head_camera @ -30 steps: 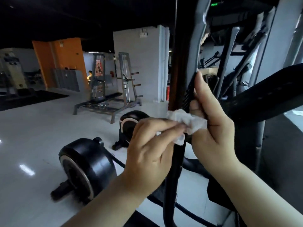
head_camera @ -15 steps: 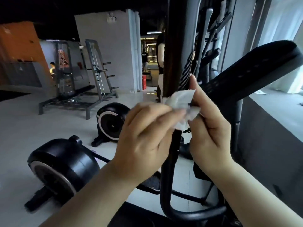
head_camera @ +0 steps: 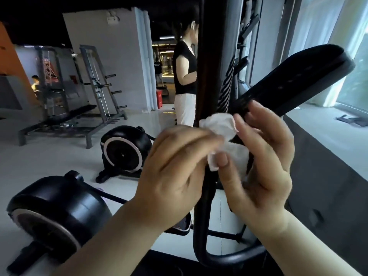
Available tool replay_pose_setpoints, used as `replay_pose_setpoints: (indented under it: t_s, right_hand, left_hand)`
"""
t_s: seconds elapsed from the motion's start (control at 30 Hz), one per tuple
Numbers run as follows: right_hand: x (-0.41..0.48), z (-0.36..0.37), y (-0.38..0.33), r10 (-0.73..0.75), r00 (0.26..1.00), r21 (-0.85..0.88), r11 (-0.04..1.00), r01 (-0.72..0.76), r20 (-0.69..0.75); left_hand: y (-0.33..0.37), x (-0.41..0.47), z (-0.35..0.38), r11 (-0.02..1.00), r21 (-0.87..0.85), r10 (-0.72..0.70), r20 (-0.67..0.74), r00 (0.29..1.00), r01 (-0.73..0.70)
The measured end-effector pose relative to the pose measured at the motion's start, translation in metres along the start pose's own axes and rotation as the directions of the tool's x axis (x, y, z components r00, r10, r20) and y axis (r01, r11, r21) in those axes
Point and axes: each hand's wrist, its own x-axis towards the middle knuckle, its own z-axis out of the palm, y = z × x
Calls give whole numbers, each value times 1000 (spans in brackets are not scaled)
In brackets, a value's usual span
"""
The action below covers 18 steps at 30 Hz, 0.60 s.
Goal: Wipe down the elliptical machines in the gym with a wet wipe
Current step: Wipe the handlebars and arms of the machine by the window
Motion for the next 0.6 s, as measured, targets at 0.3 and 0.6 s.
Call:
replay_pose_setpoints:
  t_s: [0.3, 0.6]
  right_hand:
    - [-28, 3, 0, -27, 990, -176, 983, 52, 141]
    - [-1, 1, -17, -42, 997, -305, 951, 58, 60]
  left_hand:
    - [-10, -9, -7, 986, -155, -65, 13, 998, 66]
    - [-16, -3, 3, 997, -79, -28, -42, 999, 25]
